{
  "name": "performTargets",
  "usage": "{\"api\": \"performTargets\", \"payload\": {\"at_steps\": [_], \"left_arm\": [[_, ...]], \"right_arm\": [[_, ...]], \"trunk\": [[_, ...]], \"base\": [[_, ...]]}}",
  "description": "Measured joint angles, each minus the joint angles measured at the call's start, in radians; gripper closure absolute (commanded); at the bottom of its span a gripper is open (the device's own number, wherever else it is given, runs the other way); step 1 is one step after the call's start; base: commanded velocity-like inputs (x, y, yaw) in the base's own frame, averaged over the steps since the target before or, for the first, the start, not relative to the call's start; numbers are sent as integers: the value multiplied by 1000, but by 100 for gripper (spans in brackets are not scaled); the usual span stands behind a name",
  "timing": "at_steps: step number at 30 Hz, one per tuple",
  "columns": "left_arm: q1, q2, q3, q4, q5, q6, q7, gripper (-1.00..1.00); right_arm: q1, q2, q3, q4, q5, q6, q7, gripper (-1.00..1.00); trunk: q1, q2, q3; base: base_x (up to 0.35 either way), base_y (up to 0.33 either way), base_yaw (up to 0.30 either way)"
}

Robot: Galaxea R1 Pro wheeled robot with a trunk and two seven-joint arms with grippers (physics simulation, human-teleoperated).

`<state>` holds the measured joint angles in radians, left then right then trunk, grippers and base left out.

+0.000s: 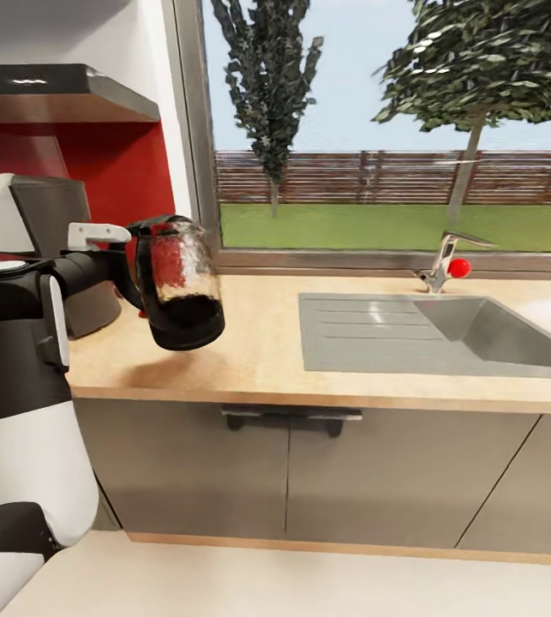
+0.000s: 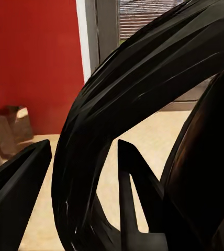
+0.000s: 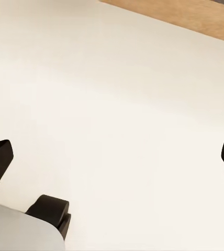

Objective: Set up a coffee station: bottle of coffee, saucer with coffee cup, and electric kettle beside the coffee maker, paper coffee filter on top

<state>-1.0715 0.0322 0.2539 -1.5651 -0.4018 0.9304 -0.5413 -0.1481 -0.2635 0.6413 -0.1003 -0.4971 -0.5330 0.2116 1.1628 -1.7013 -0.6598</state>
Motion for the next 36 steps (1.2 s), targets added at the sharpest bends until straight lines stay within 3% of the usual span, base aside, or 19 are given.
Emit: {"api": "performTargets", "payload": {"at_steps": [10,27,31,36], "left_arm": [[0,0,6,0,4,2,0,100],[0,1,8,0,2,-1,1,100],[0,1,8,1,-26,-2,52,100],[0,0,6,1,-22,0,67,100]], "right_arm": [[0,0,1,0,0,0,-1,-100],[0,0,0,0,-2,0,-2,-100],[0,0,1,0,-2,1,-2,-100],[0,0,1,0,-2,1,-2,-100]], "trunk": [[0,0,0],[0,0,0],[0,0,0],[0,0,0]], "base": [[-2,157,0],[38,27,47],[0,0,259],[0,0,117]]}}
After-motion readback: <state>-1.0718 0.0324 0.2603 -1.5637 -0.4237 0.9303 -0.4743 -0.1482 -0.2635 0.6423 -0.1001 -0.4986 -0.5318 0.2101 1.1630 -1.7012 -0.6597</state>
